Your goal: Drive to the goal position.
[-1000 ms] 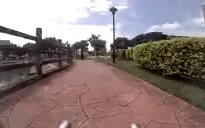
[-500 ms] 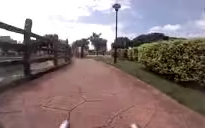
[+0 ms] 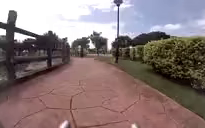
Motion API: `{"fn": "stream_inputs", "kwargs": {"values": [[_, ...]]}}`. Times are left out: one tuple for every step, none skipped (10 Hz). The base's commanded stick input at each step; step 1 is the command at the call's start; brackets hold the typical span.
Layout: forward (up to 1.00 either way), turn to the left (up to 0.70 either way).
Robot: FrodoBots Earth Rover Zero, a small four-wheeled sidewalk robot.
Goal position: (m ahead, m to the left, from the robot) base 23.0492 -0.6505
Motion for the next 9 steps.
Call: {"fn": "stream_inputs", "kwargs": {"values": [[1.00,0.00],[1.00,0.00],[1.00,0.00],[1.00,0.00],[1.00,0.00],[1.00,0.00],[1.00,0.00],[1.00,0.00],[1.00,0.00]]}}
